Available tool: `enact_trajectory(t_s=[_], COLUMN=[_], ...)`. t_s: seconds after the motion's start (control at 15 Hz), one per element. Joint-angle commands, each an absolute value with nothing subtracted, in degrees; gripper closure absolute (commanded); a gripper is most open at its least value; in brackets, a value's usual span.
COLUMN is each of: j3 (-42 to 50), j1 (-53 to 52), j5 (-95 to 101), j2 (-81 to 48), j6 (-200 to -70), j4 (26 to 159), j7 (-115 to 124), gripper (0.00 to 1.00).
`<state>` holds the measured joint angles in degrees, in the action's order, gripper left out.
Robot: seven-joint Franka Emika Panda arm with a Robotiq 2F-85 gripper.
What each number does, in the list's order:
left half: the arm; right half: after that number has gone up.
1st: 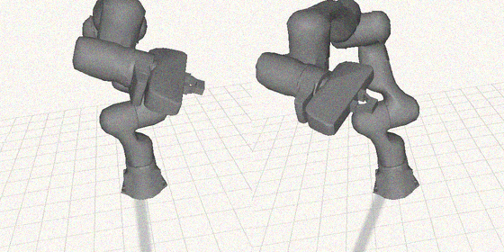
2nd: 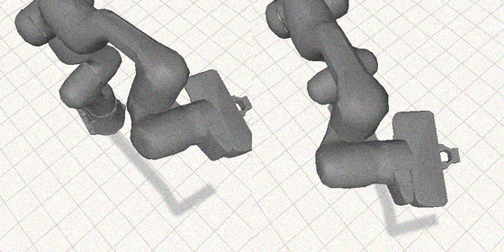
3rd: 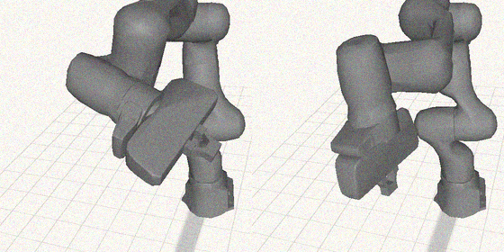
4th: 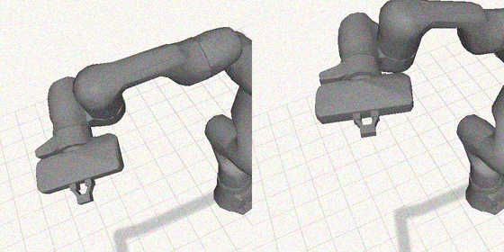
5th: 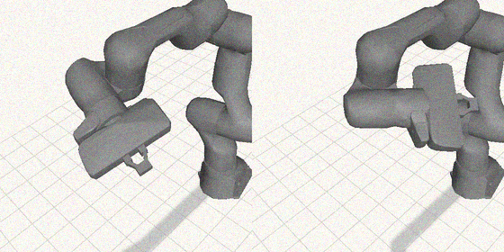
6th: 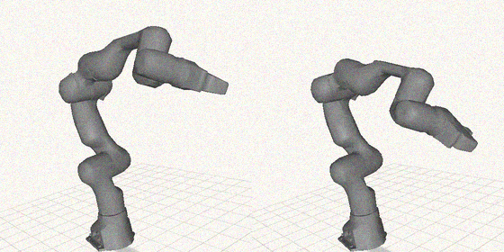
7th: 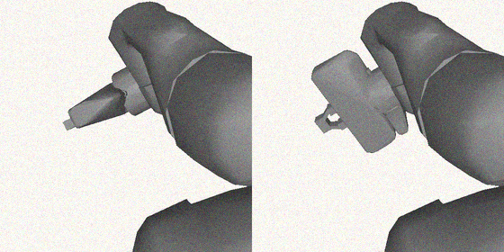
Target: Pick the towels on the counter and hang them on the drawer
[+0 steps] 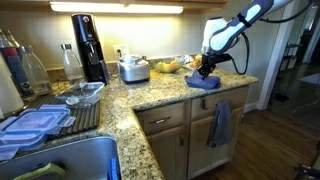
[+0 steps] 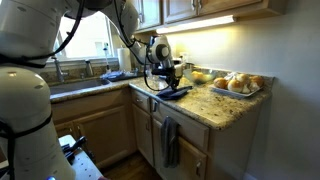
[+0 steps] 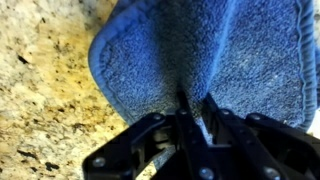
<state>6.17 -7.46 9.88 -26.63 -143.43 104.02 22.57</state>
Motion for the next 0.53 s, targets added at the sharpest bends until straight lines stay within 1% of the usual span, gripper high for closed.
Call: enact_trajectory(t_s=[0.0, 0.07, 0.13, 0.2, 0.47], j3=[7.5, 7.2, 7.4, 7.3, 7.6], j1=[-8.7, -8.5, -8.6, -8.5, -8.5], j5=[11.3, 10.8, 11.2, 10.8, 11.2], j2=[-24.5, -24.2, -24.3, -24.2, -24.6], j6=[-142.1, -141.8, -141.8, -141.0, -139.5], j4=[105.3, 105.2, 104.8, 104.3, 101.5], j7=[25.0, 24.7, 25.1, 25.0, 25.6], gripper=[0.96, 0.66, 0.66, 0.62, 0.36])
